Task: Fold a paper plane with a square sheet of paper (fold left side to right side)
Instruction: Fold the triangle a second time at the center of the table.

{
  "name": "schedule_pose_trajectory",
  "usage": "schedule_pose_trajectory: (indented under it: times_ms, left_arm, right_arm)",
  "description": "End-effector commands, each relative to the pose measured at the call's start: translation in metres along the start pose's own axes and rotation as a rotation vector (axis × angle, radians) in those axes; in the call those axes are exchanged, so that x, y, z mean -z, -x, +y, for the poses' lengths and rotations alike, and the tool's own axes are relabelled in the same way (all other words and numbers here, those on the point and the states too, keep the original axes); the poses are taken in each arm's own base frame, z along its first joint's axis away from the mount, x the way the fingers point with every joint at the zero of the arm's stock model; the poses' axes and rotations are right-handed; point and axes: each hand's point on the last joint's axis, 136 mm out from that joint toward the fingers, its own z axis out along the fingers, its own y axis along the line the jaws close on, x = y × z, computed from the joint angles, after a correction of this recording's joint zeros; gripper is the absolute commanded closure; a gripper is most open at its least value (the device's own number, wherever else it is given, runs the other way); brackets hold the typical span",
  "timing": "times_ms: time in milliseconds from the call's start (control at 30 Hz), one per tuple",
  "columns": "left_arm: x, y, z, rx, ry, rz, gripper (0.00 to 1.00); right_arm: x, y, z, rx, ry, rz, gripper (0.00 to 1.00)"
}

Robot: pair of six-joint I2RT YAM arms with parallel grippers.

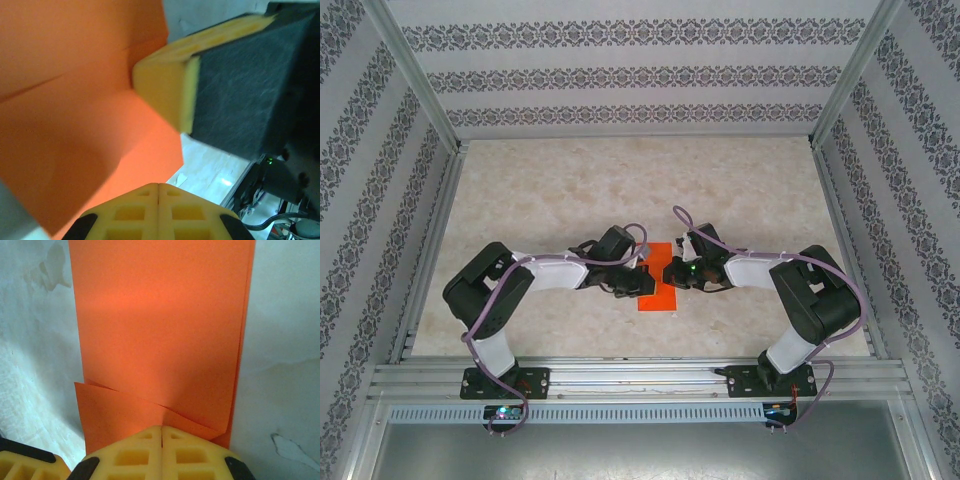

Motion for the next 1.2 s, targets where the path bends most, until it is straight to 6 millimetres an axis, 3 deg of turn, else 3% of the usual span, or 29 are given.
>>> schedule_pose_trajectory:
  times_ms: [0,400,1167]
  left_arm:
    - [-0.009,-0.006,0.008,-0.015,0.033,0.052,0.94]
    - [-0.019,-0.002,0.022,-0.021,0.078,0.06,0.94]
    - [-0.001,-0.046,0.057,-0.127,0.213,0.206,0.94]
  right_arm:
    - [-0.004,-0.022,-0.03,-0.055,-0.096,0.059,1.0]
    - [-0.006,-0.027,-0.038,-0.064,-0.123,0.074,1.0]
    - [-0.007,-0.029,-0.067,-0.082,-0.226,0.116,1.0]
